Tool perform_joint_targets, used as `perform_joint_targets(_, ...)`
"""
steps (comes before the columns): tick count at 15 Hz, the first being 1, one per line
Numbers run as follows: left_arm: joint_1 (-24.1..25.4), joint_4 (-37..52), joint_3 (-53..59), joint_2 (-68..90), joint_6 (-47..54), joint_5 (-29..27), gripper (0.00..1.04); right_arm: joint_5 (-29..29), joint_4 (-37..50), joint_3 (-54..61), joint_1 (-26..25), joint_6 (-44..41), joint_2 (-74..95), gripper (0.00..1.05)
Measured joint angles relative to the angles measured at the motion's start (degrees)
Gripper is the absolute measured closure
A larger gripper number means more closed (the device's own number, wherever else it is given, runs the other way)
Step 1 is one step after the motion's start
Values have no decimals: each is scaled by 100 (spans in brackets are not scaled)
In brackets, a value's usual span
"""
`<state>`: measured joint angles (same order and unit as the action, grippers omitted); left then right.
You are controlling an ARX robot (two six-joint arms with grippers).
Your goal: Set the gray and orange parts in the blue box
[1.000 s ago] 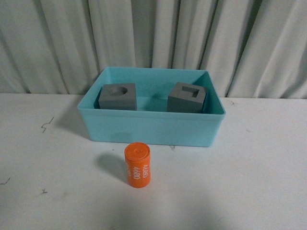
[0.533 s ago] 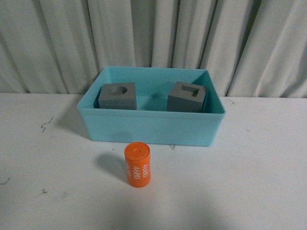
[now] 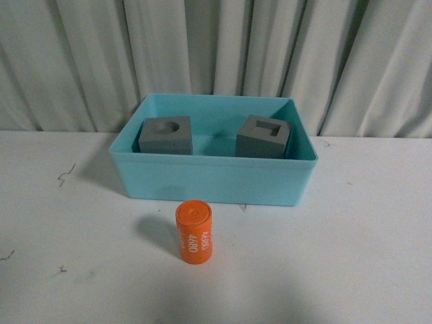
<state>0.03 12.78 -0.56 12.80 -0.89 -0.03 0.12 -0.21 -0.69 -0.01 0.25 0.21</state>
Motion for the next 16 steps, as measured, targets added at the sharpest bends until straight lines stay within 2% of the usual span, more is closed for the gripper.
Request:
perform_joint_targets(6,0,-271,0,-284,0,0,103,0,0,0,0,0,0,6)
perform_joint_targets(8,0,-1357,-4,-1123,0,-9,103,0,0,0,0,-2,0,6)
perform_joint_targets(14,0,-1298,-4,-1244,-2,0,102,-11,2,0,0,-4,-2,6)
perform_joint_targets(16,0,-1300,-4,-1244,2,0,72,-11,2,0,0,-4,-2,6)
